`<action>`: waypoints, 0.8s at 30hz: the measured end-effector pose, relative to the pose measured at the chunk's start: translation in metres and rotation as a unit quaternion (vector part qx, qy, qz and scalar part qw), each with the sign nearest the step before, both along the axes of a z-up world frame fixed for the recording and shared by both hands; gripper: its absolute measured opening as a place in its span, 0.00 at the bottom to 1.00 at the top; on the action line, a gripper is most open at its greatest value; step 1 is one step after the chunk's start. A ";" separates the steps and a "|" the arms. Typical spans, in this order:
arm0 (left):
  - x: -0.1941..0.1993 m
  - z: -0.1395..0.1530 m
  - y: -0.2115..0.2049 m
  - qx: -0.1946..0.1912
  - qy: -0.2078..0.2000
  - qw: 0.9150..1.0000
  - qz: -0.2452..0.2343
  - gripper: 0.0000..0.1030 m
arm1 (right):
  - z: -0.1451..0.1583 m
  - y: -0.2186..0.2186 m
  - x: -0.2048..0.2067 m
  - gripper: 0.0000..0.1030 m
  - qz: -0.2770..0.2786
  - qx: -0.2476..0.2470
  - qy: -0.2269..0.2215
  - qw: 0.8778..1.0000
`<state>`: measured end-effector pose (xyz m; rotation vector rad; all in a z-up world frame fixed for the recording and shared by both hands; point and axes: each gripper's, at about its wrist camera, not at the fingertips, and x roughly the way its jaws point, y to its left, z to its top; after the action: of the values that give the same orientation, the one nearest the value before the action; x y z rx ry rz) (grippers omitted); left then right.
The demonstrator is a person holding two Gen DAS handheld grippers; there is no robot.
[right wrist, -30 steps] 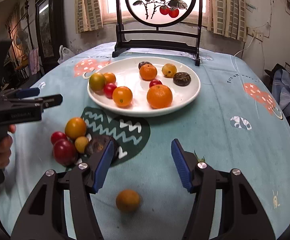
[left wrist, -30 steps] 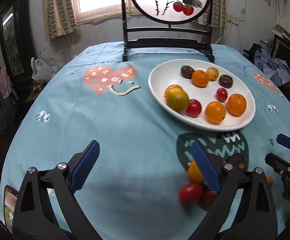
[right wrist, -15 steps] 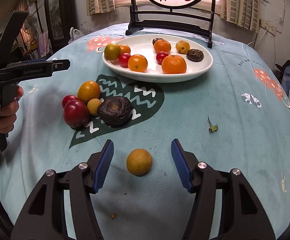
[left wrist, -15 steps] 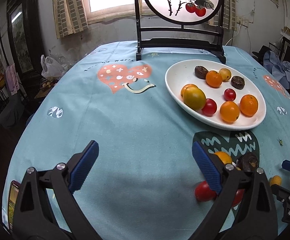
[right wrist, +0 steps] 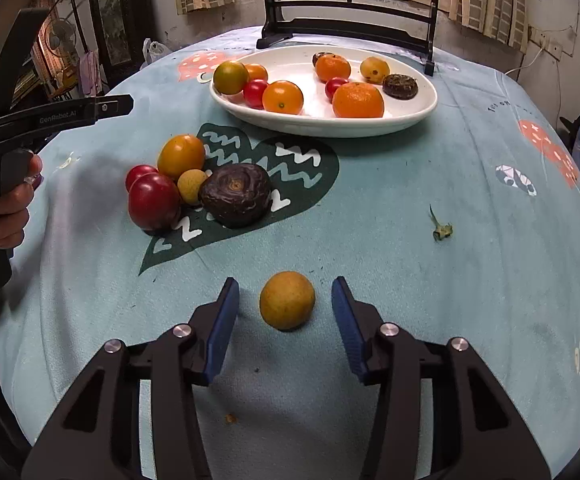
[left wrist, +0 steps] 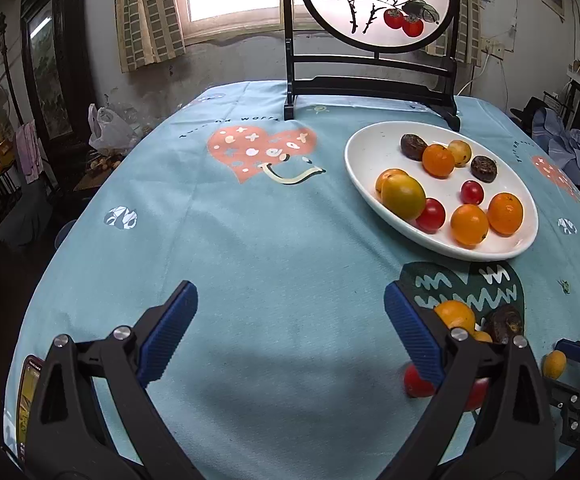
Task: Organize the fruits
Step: 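Grasp a small yellow round fruit from the cloth with the right tool, then grasp a red cherry tomato with the left tool while the right tool carries the yellow fruit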
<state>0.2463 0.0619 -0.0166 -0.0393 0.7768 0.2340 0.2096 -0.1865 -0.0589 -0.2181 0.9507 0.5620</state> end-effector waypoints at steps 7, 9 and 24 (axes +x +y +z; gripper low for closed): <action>-0.007 -0.004 0.000 -0.010 0.003 0.999 -0.030 0.92 | 0.002 -0.012 0.003 0.26 -0.018 0.029 0.007 0.999; -0.011 -0.007 -0.001 -0.023 0.009 0.998 -0.062 0.90 | 0.003 -0.015 0.005 0.26 -0.026 0.034 0.009 0.999; -0.029 -0.029 -0.045 -0.034 0.048 0.970 -0.236 0.47 | 0.002 -0.017 0.007 0.26 -0.031 0.037 0.012 0.999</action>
<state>0.2170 0.0171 -0.0458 0.0930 0.8669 -0.2453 0.2163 -0.2038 -0.0567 -0.1158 0.9555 0.5430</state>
